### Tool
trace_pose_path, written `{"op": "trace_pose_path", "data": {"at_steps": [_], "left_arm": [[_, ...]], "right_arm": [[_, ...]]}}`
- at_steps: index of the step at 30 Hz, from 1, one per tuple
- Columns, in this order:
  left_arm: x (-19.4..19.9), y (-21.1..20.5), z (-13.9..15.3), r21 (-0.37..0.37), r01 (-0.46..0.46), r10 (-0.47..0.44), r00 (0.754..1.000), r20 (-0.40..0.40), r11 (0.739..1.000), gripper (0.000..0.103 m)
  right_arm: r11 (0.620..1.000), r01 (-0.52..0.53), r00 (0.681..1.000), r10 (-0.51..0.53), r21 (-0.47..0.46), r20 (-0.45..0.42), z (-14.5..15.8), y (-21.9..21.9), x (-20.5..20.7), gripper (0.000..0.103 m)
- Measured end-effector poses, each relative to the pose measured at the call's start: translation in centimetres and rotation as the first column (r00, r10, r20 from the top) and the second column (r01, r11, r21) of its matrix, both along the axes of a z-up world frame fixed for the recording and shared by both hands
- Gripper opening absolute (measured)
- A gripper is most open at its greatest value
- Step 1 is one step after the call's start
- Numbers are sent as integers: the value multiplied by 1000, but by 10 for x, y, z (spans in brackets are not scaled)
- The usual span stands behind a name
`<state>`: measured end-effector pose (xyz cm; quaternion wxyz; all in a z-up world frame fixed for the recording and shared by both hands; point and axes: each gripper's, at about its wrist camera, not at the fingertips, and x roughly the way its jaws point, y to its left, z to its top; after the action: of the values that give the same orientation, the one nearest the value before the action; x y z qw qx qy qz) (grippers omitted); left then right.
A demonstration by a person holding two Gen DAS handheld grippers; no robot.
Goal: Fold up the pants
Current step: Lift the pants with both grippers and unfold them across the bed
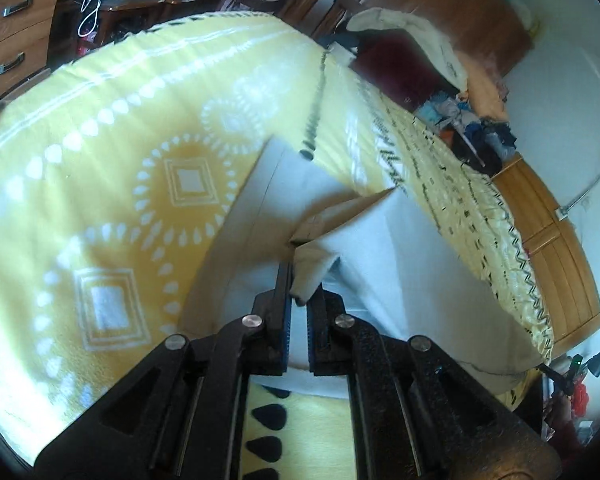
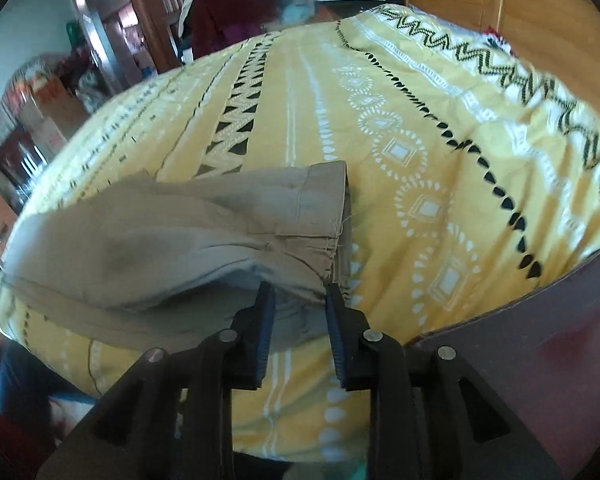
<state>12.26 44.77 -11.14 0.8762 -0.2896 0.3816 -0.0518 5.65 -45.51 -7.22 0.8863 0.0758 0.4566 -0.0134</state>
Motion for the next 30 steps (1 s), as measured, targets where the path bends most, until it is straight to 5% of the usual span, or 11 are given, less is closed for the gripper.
{"op": "trace_pose_path", "data": {"at_steps": [1,7,13,16,18,20,26,30], "left_arm": [[4,2,3,-8,-2,2,1000,9,1000,7],[-19,6,15,-28,3,-1,998,63,1000,12],[-53,12,16,-88,-33,46,989,144,996,35],[-59,8,17,-133,-23,42,989,143,991,40],[-57,5,16,-177,-28,51,991,126,984,40],[-58,2,24,-137,-24,43,990,134,990,40],[-50,3,14,-186,-24,45,993,107,982,46],[-33,-9,-6,-241,-6,11,1000,19,970,46]], "right_arm": [[1000,8,1000,-9,-8,-9,3,-1,-1,41],[995,-16,999,14,-95,-29,42,35,-16,45],[964,-268,963,267,-3,-19,20,172,22,46],[899,-435,900,436,62,-18,-8,267,51,45],[818,-572,820,572,64,9,-20,343,65,45],[735,-672,739,673,89,23,-29,404,75,45],[548,-836,547,834,4,66,-32,530,86,45],[474,-875,478,878,-103,-22,-60,583,90,45]]}}
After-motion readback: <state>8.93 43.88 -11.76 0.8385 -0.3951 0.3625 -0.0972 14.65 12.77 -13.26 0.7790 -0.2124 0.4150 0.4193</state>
